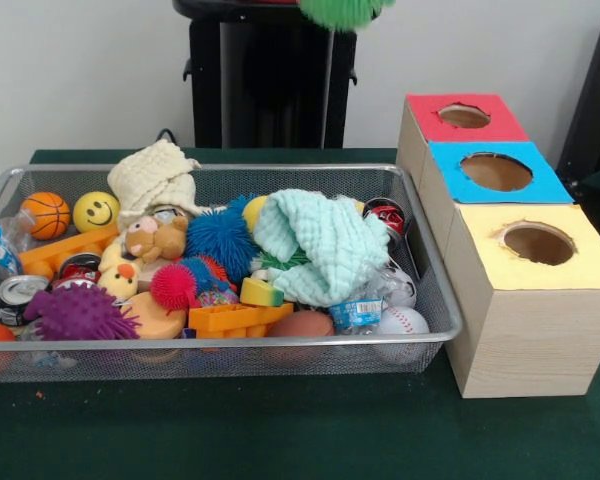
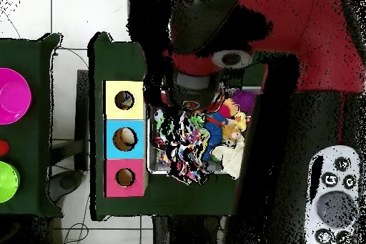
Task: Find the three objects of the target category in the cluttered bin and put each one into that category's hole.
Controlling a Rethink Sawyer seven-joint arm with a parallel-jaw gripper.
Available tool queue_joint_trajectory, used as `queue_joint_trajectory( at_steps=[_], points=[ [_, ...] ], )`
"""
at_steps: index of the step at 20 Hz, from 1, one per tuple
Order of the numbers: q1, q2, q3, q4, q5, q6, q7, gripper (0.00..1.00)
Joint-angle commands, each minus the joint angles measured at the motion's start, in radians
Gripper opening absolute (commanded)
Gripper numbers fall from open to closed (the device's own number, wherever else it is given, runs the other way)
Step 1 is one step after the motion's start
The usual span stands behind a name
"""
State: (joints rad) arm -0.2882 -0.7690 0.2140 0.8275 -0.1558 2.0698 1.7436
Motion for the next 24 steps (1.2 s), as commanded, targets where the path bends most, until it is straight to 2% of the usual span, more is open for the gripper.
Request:
queue_joint_trajectory(
  at_steps=[1,3,4,7,10,15,17,19,20,22,24],
  points=[
    [-0.018,0.005,0.035,-0.038,-0.005,-0.177,0.076,0.0],
    [-0.021,-0.056,-0.008,0.181,0.027,-0.395,0.073,0.0],
    [-0.018,-0.077,-0.021,0.257,0.03,-0.483,0.075,0.0],
    [-0.017,-0.106,-0.04,0.407,0.039,-0.659,0.071,0.0],
    [-0.016,-0.128,-0.052,0.487,0.049,-0.748,0.067,0.0],
    [-0.014,-0.133,-0.063,0.53,0.057,-0.798,0.061,0.0],
    [-0.012,-0.13,-0.064,0.512,0.059,-0.77,0.057,0.0],
    [-0.011,-0.122,-0.055,0.435,0.063,-0.658,0.063,0.0],
    [-0.011,-0.11,-0.045,0.361,0.058,-0.564,0.066,0.0],
    [-0.013,-0.061,-0.003,0.148,0.038,-0.344,0.077,0.0],
    [-0.013,-0.006,0.025,0.003,0.013,-0.225,0.079,0.0]
  ],
)
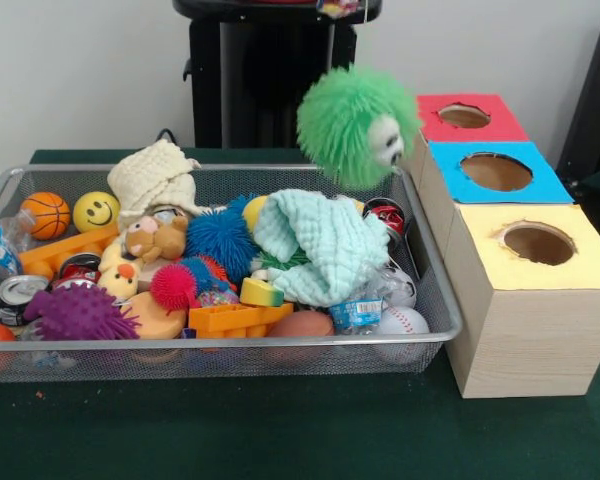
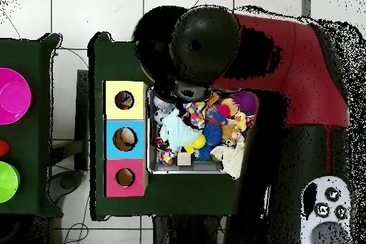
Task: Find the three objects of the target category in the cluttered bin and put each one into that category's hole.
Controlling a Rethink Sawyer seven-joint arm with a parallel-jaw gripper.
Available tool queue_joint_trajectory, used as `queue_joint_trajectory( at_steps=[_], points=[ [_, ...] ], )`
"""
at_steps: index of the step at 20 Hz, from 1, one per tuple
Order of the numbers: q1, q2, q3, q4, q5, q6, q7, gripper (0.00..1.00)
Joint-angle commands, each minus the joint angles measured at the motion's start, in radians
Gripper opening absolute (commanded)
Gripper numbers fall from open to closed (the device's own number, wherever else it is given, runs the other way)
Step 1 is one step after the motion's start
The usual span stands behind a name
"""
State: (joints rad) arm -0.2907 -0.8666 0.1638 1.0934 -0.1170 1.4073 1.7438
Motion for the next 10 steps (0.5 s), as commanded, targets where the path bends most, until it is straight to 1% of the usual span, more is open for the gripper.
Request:
queue_joint_trajectory(
  at_steps=[1,2,4,5,7,8,10],
  points=[
    [-0.009,0.105,0.078,-0.291,-0.034,0.456,0.075,0.0],
    [-0.008,0.111,0.078,-0.302,-0.036,0.459,0.07,0.0],
    [-0.009,0.097,0.059,-0.252,-0.027,0.402,0.067,0.0],
    [-0.011,0.079,0.043,-0.181,-0.015,0.332,0.062,0.0],
    [-0.019,0.038,0.01,0.031,0.014,0.099,0.058,0.0],
    [-0.024,0.028,0.003,0.125,0.019,-0.023,0.058,0.0],
    [-0.033,0.017,-0.004,0.261,0.012,-0.221,0.063,0.0]
  ],
)
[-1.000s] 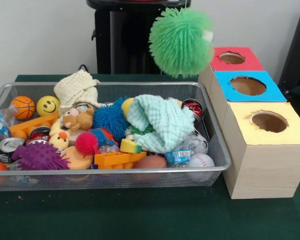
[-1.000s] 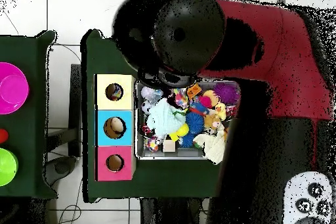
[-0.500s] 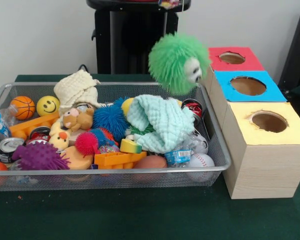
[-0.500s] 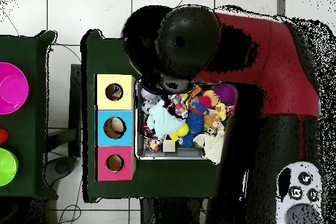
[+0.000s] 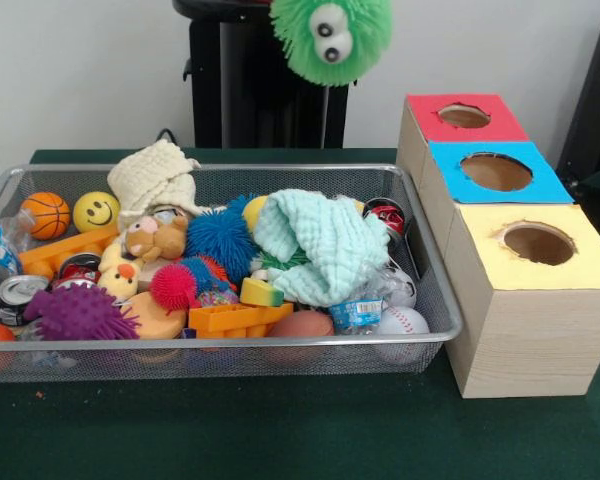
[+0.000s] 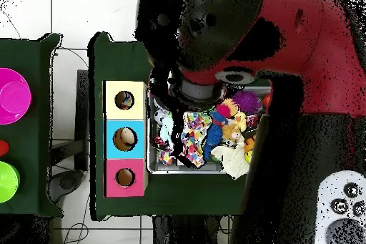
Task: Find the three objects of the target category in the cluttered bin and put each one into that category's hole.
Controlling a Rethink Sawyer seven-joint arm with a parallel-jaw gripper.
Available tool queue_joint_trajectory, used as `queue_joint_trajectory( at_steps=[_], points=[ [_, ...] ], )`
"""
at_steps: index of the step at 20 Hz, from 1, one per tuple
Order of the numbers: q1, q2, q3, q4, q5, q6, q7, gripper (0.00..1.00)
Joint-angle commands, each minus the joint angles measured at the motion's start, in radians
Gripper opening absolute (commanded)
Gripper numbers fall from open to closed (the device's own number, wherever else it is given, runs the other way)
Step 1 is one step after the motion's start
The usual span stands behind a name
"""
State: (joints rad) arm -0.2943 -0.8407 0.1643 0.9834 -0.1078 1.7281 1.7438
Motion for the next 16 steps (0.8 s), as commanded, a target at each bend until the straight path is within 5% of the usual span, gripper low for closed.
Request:
queue_joint_trajectory(
  at_steps=[1,5,9,13,16],
  points=[
    [-0.034,-0.01,-0.002,0.412,-0.002,-0.613,0.063,0.0],
    [-0.035,-0.011,-0.006,0.48,-0.004,-0.72,0.071,0.0],
    [-0.028,-0.013,-0.016,0.458,0.017,-0.659,0.065,0.0],
    [-0.008,-0.025,-0.026,0.273,-0.001,-0.35,0.067,0.0],
    [-0.014,0.026,0.024,-0.021,-0.045,0.003,0.059,0.0]
  ],
)
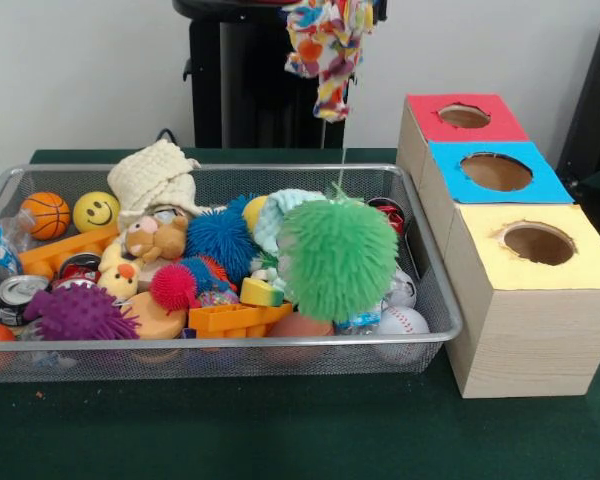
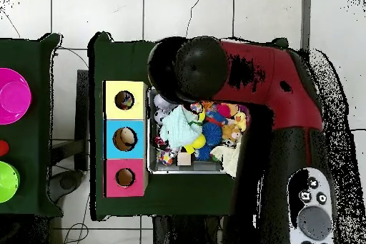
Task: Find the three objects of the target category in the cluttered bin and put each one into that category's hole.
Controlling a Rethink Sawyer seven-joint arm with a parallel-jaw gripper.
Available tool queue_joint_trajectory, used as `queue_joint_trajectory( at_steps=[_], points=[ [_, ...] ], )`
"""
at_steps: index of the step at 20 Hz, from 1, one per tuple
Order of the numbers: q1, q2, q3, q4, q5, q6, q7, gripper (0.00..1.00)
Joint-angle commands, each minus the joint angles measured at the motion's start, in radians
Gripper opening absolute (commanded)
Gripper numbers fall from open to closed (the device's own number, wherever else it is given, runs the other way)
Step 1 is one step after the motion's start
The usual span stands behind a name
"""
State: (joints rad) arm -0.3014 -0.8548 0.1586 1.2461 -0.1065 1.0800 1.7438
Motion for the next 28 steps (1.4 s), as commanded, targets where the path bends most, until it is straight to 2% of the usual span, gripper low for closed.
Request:
queue_joint_trajectory(
  at_steps=[1,4,7,9,10,12,14,16,19,25,28],
  points=[
    [-0.008,0.06,0.044,-0.358,-0.061,0.73,0.06,0.0],
    [-0.011,0.109,0.077,-0.504,-0.093,0.867,0.056,0.0],
    [-0.012,0.116,0.082,-0.53,-0.094,0.885,0.056,0.0],
    [-0.011,0.096,0.067,-0.478,-0.081,0.832,0.056,0.0],
    [-0.011,0.069,0.053,-0.416,-0.065,0.78,0.056,0.0],
    [-0.013,0.018,0.02,-0.241,-0.035,0.6,0.05,0.0],
    [-0.008,-0.021,-0.003,-0.074,-0.036,0.411,0.036,0.0],
    [-0.007,-0.044,-0.015,0.039,-0.033,0.257,0.051,0.0],
    [-0.016,-0.055,-0.017,0.15,-0.017,0.116,0.055,0.0],
    [-0.022,-0.056,-0.026,0.201,0.0,0.073,0.048,0.0],
    [-0.023,-0.047,-0.028,0.166,0.002,0.131,0.048,0.0]
  ],
)
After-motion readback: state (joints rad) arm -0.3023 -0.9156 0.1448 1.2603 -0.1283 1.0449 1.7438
